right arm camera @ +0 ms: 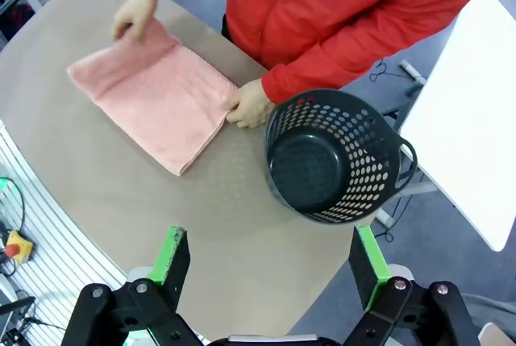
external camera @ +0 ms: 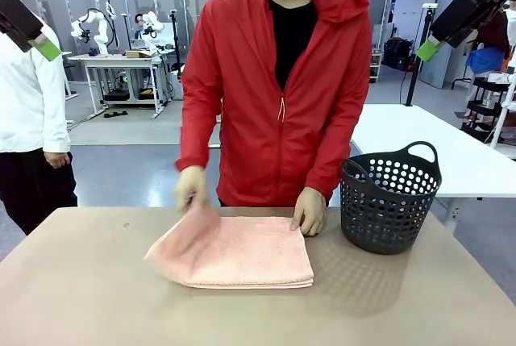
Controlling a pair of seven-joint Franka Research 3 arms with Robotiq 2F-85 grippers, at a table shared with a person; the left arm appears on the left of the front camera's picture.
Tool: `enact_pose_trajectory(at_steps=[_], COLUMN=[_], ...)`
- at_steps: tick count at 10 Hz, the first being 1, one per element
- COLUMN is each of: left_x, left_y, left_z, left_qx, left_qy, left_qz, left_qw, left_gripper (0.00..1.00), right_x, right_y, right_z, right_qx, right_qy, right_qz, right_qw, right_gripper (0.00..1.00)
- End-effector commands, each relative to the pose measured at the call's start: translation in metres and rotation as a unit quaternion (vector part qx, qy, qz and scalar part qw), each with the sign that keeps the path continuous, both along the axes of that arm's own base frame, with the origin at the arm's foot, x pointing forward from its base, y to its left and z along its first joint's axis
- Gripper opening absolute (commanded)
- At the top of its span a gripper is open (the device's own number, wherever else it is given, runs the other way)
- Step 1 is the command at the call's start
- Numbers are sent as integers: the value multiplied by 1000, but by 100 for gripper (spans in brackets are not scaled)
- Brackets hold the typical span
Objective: Fold the towel.
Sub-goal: Pick up the 100 cm Hotel Towel and place it on the left side of the table.
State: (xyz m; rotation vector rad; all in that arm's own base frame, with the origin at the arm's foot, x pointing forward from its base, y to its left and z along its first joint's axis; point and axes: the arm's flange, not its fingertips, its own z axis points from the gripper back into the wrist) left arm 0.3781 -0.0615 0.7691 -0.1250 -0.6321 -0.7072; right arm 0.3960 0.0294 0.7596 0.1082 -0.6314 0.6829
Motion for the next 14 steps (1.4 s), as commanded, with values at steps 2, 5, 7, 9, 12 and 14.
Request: enact_pose_trajectory(at_steps=[2,5,7,9,12,14], left_x=[-3,-3,-3,-3,-3,-3], left_y=[0,0,0,0,0,0], left_z=[3,3,3,3,3,3], left_qx=[-1,-1,-1,-1,-1,-1], left_qy=[4,4,4,4,4,4], left_qz=[-1,-1,-1,-1,-1,-1], left_qw=[1000,1000,1000,1000,1000,1000], left_gripper=[100,100,100,100,100,100], right_x=[-1,-1,-1,-1,-1,-1], right_y=[-1,-1,-1,-1,-1,-1], right_z=[1,1,1,1,1,1], right_qx=[2,2,2,2,2,2], right_qy=[0,0,0,0,0,0], right_qz=[1,1,1,1,1,1], right_qw=[1000,1000,1000,1000,1000,1000], right_gripper=[100,100,100,100,100,100])
